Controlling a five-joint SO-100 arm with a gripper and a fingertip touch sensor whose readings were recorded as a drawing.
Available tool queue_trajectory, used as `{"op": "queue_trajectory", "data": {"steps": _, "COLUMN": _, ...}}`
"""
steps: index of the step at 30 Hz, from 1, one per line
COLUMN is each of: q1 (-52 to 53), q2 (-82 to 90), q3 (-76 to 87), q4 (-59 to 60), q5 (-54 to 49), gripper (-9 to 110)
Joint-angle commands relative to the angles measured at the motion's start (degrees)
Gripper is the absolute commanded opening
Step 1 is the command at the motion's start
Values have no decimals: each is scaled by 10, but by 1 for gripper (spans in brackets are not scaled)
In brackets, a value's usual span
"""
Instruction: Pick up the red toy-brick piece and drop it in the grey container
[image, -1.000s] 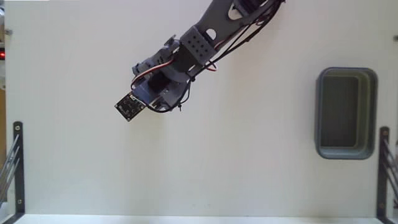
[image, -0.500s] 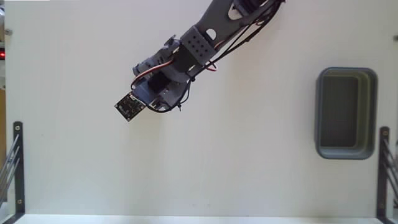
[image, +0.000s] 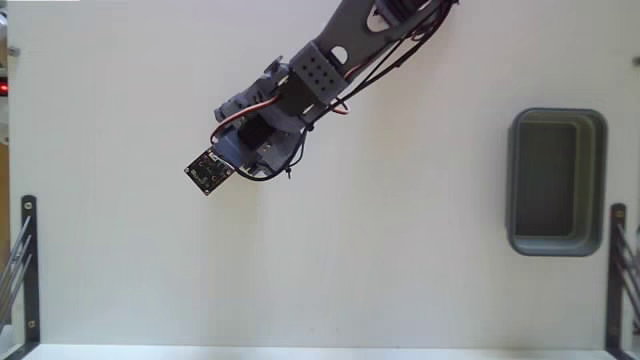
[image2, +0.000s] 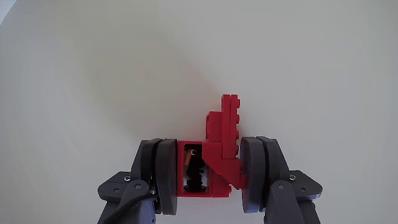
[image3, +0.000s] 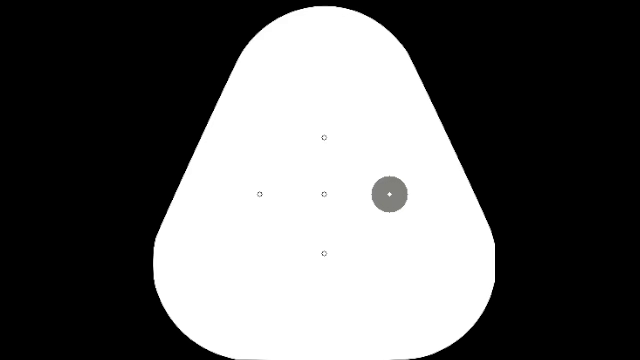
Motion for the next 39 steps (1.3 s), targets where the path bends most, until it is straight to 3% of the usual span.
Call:
{"op": "queue_trajectory", "data": {"steps": 1, "q1": 9, "q2": 16, "q3": 1, "q4": -6, "q5": 3, "gripper": 58}}
{"op": "queue_trajectory", "data": {"steps": 39, "q1": 9, "q2": 16, "q3": 1, "q4": -6, "q5": 3, "gripper": 49}}
